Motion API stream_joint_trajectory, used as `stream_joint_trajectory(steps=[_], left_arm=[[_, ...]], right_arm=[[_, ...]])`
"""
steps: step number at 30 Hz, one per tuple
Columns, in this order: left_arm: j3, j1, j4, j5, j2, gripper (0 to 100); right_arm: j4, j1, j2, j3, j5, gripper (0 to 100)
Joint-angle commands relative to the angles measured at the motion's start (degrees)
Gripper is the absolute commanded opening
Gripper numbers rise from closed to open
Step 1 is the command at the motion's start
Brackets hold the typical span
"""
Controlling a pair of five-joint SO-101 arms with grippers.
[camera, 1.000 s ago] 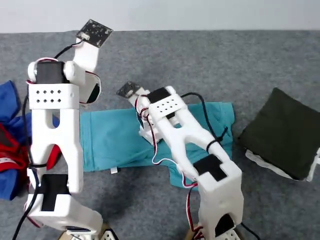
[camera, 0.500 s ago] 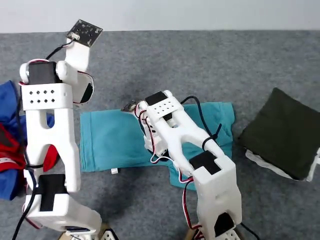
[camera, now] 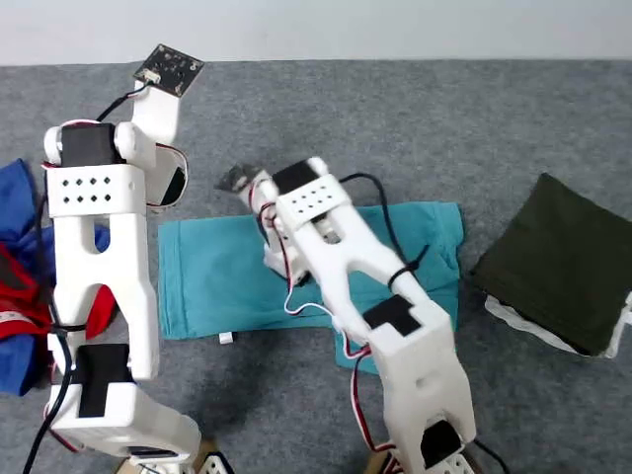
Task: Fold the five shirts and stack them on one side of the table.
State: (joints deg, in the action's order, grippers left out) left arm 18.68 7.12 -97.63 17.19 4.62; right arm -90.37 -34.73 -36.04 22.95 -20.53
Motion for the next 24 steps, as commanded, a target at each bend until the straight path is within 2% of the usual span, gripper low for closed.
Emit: stream_joint_trajectory(steps=[1,6,14,19,24], left_arm=[[0.1,0.0,0.9,0.0,-2.3,2],[0.0,0.0,0.9,0.0,-2.3,2],[0.2,0.0,1.0,-0.3,-2.8,2],[0.3,-1.2,0.4,-0.4,-2.9,3],[0.1,-6.1,-0.3,-1.1,-6.1,3]], right_arm=[[-1.9,-0.7,-2.5,2.5,0.7,0.9],[-5.7,-0.9,-3.3,3.0,0.7,0.9],[-6.2,1.6,9.3,6.6,0.8,0.9],[-10.5,10.1,14.3,6.8,3.8,0.9],[-12.5,19.4,17.7,6.5,7.1,0.9]])
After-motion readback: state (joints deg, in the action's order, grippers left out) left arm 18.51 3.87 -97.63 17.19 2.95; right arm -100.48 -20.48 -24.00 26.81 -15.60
